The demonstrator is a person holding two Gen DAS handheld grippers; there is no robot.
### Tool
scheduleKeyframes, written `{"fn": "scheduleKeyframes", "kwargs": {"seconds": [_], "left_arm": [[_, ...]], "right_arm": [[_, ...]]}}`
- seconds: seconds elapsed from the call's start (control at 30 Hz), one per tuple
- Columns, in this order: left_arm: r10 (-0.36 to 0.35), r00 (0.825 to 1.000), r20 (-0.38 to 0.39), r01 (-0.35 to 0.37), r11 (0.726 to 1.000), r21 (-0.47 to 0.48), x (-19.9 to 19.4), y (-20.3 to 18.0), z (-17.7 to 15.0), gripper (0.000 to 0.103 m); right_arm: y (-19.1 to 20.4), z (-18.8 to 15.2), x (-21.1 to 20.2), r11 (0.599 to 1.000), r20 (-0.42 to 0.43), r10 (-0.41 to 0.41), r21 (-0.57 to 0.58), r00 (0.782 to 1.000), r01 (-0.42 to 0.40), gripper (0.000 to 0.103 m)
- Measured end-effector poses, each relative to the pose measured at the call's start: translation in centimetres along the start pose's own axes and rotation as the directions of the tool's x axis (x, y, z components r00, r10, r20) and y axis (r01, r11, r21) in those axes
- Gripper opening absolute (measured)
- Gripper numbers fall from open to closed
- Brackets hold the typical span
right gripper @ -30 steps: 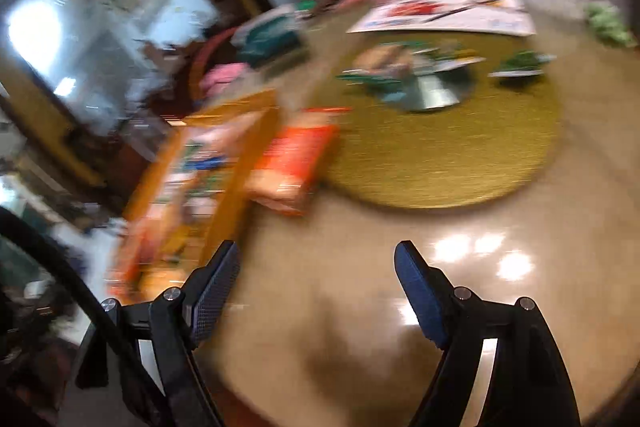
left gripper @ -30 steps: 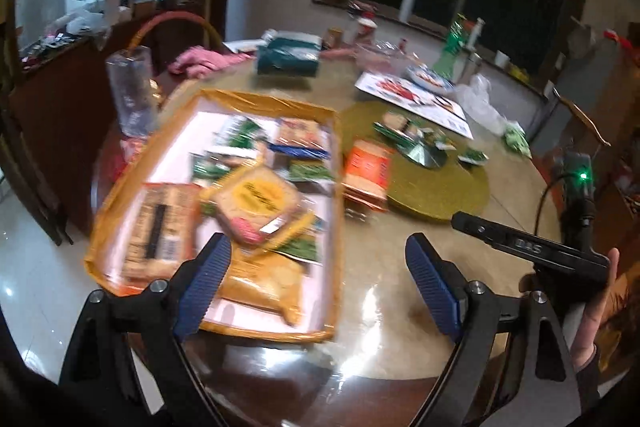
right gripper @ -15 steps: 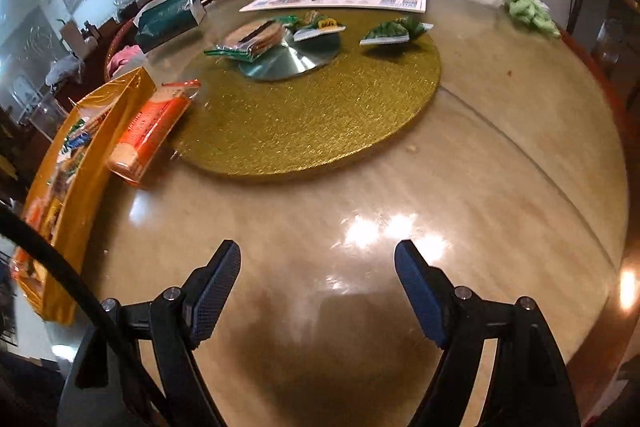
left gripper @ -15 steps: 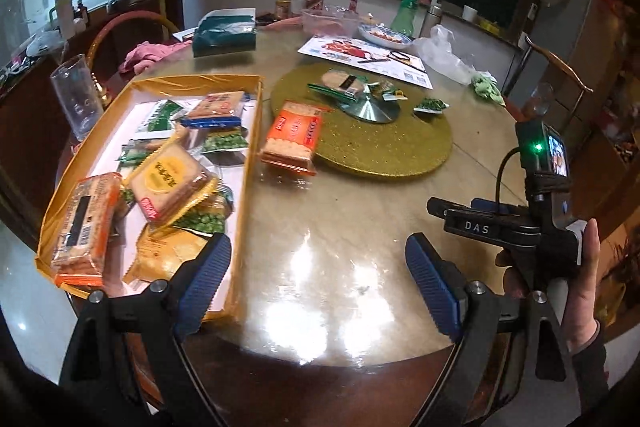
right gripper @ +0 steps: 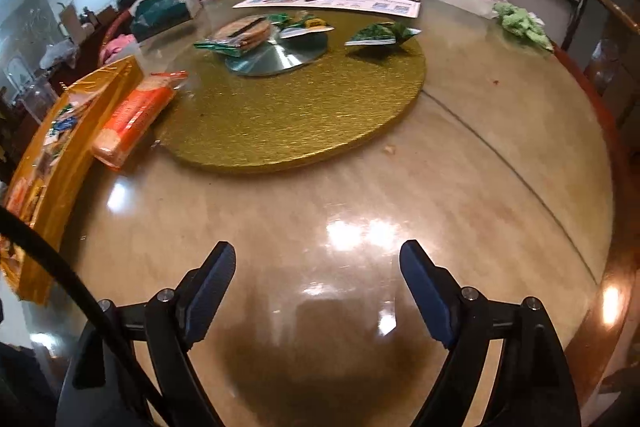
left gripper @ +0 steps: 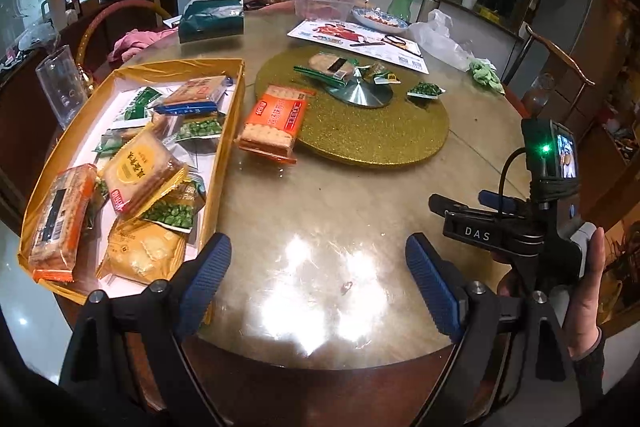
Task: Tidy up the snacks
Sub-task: 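Withdraw both grippers and grasp the orange cracker pack with the left gripper, then lift the orange cracker pack with the left gripper while the right grasps a green pea bag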
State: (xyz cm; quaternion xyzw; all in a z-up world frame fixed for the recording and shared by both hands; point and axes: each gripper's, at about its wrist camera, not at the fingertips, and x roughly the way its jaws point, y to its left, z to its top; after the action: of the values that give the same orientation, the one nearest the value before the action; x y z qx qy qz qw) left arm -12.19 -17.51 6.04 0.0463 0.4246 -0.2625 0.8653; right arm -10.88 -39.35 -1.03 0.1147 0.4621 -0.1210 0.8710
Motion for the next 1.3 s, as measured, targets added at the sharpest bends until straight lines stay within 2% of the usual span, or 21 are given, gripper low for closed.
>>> {"fn": "scheduleKeyframes", "kwargs": {"seconds": [0.13, 0.27, 0.37, 0.47, 0.57, 0.7, 0.73, 0.83, 0.93, 1.03, 1.1, 1.2, 1.3], "left_arm": [[-0.018, 1.0, -0.015, 0.018, 1.0, -0.014, 0.3, 0.6, 0.5, 0.089], [-0.054, 0.997, -0.047, 0.05, 0.996, -0.079, 1.8, 1.9, 1.4, 0.089], [-0.048, 0.997, -0.066, 0.041, 0.994, -0.104, 3.1, 2.2, 2.5, 0.089], [-0.032, 0.996, -0.081, 0.027, 0.998, -0.061, 4.4, 1.6, 4.1, 0.089], [0.015, 0.992, -0.122, -0.01, 0.999, 0.042, 7.3, 0.2, 6.6, 0.089], [0.038, 0.988, -0.152, -0.031, 0.999, 0.043, 11.0, 0.2, 9.5, 0.089], [0.041, 0.987, -0.155, -0.03, 0.997, 0.076, 11.8, -0.2, 10.3, 0.089], [0.108, 0.983, -0.149, -0.086, 0.985, 0.151, 13.8, -0.8, 11.7, 0.089], [0.151, 0.97, -0.192, -0.122, 0.98, 0.157, 16.0, -0.5, 12.5, 0.089], [0.186, 0.964, -0.191, -0.161, 0.977, 0.143, 17.0, 0.1, 13.0, 0.089], [0.18, 0.959, -0.218, -0.16, 0.981, 0.108, 17.8, 0.7, 13.1, 0.089], [0.183, 0.947, -0.263, -0.16, 0.982, 0.105, 18.8, 1.1, 12.6, 0.086], [0.128, 0.948, -0.291, -0.111, 0.991, 0.074, 18.6, 1.3, 12.0, 0.082]], "right_arm": [[-0.3, -0.3, -0.3, 1.0, 0.006, -0.009, 0.009, 1.0, 0.009, 0.084], [-1.0, -0.6, -0.9, 0.996, 0.015, 0.065, 0.065, 0.998, -0.065, 0.084], [-1.4, -0.7, -1.1, 0.99, 0.023, 0.1, 0.097, 0.995, -0.102, 0.084], [-1.2, -0.6, -1.0, 0.99, 0.034, 0.111, 0.079, 0.993, -0.114, 0.084], [-0.8, -0.6, -1.0, 0.992, 0.033, 0.113, 0.057, 0.993, -0.115, 0.084], [-1.0, -0.6, -1.0, 0.985, 0.039, 0.156, 0.071, 0.987, -0.158, 0.084], [-1.0, -0.6, -1.0, 0.983, 0.042, 0.164, 0.071, 0.986, -0.167, 0.084], [-0.8, -0.5, -0.9, 0.984, 0.038, 0.162, 0.065, 0.986, -0.165, 0.084], [-0.7, -0.3, -0.8, 0.986, 0.027, 0.156, 0.058, 0.987, -0.158, 0.084], [-0.7, -0.5, -0.9, 0.986, 0.027, 0.156, 0.059, 0.987, -0.158, 0.084], [-0.7, -0.5, -0.9, 0.986, 0.025, 0.155, 0.058, 0.988, -0.156, 0.084], [-0.6, -0.4, -0.9, 0.987, 0.019, 0.152, 0.058, 0.988, -0.153, 0.084], [-0.6, -0.4, -0.9, 0.987, 0.018, 0.146, 0.058, 0.989, -0.147, 0.084]]}}
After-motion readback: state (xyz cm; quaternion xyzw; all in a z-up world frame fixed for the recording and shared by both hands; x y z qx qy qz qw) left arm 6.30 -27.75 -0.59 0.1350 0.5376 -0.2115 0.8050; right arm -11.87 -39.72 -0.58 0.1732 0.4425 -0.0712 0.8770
